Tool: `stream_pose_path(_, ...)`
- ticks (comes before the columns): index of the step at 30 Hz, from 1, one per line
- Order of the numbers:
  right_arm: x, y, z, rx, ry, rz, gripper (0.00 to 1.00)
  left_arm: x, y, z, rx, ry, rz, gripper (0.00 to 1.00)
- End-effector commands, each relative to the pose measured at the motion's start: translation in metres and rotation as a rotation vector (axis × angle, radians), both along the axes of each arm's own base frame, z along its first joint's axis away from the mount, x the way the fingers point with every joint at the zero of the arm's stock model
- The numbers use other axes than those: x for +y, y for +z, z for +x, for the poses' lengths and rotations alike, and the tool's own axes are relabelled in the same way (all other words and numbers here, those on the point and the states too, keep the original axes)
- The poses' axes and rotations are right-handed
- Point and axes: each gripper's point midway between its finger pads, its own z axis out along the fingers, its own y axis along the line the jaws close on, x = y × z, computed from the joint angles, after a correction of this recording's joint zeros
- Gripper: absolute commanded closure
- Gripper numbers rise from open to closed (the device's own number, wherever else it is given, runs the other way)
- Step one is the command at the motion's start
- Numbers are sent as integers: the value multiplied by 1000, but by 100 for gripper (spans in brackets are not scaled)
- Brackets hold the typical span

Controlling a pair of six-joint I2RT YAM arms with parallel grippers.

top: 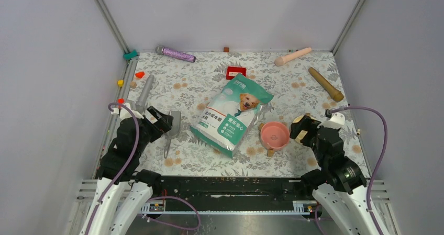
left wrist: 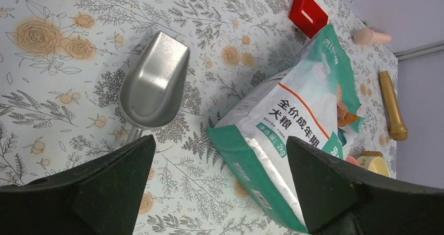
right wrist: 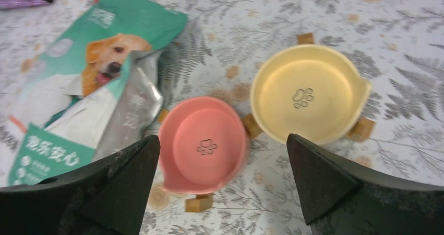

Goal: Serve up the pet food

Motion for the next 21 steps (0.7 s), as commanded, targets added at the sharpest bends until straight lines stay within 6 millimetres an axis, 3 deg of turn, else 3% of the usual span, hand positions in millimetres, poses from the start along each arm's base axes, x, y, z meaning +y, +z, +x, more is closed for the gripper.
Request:
stream_pose_path(1, 25, 24, 10, -127, 130, 58, 1, -4, 13, 0, -34, -28, -4, 1)
stream_pose_path(3, 35, 29, 15, -147, 175, 64, 0, -12, 10, 2, -23, -65, -19, 1)
stream_pose_path(8, 61, 29, 38, 3, 258, 45, 0, -65, 3, 3, -28, -335, -142, 1)
stream_pose_path(13, 97, 24, 84, 205, 332, 23, 1, -125, 6, -12, -98, -659, -397, 1)
stream_pose_path(17, 124, 20, 135, 311, 410, -14, 1, -130, -15, -15, -59, -652, -456, 1)
stream_pose_path(21, 151, -3, 191, 398, 502, 10, 1, -132, -30, -19, -12, -653, -472, 1)
